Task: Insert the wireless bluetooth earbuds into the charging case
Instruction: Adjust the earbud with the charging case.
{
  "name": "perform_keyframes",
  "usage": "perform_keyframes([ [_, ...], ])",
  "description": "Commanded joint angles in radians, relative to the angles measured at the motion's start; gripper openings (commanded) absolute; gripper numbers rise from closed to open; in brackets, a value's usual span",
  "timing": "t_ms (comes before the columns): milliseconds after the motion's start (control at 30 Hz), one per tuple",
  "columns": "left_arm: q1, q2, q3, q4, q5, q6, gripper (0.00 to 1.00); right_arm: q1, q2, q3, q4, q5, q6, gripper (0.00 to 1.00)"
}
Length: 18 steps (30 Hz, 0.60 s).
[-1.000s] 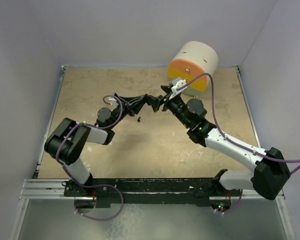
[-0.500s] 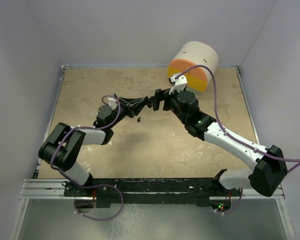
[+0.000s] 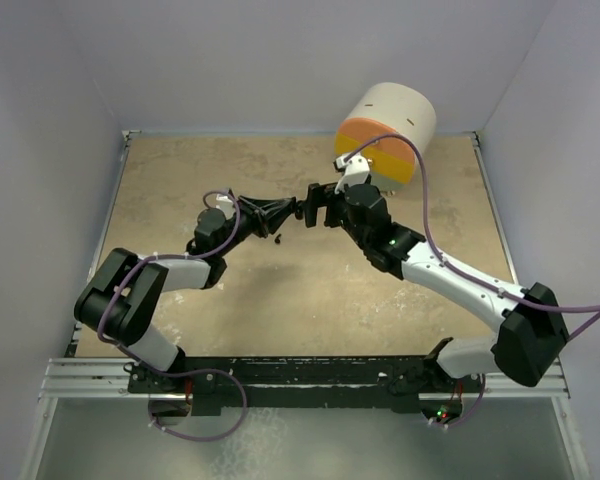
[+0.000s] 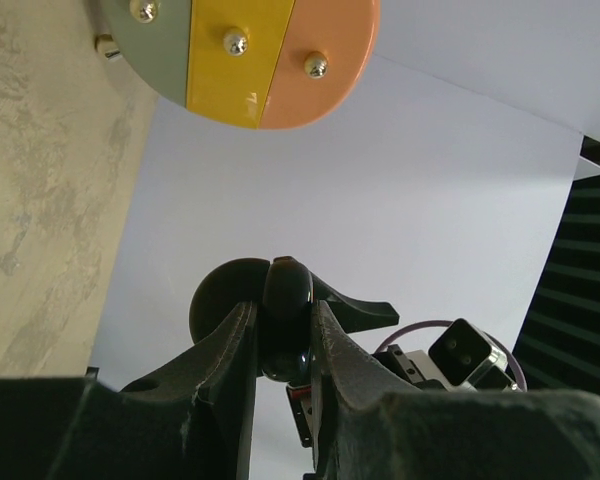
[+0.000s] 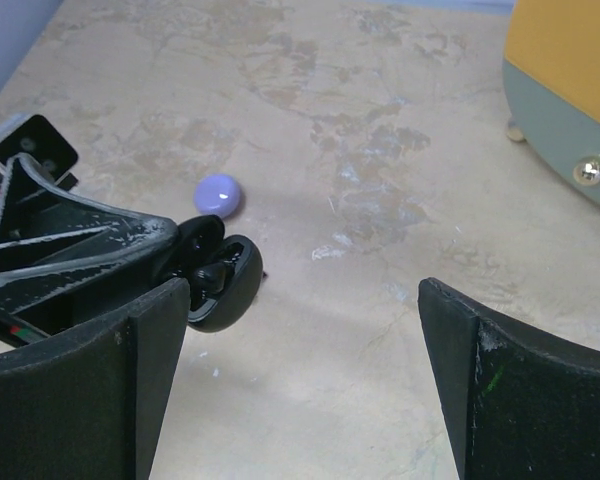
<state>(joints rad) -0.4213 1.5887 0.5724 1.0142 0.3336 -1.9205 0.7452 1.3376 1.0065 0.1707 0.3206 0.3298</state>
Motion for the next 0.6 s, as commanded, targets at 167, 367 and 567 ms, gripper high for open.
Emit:
perform_keyframes([
  [167, 0.000, -0.065, 0.040, 0.002, 0.001, 0.040, 0.00, 0.000, 0.030, 0.018, -0.019, 0.076, 0.047, 0.98],
  [367, 0.000, -0.068, 0.040, -0.001, 0.000, 0.041, 0.00, 0.001, 0.038, 0.022, -0.022, 0.083, 0.050, 0.99],
  [567, 0.000, -0.072, 0.040, -0.007, -0.002, 0.045, 0.00, 0.001, 0.051, 0.033, -0.017, 0.075, 0.044, 0.99],
])
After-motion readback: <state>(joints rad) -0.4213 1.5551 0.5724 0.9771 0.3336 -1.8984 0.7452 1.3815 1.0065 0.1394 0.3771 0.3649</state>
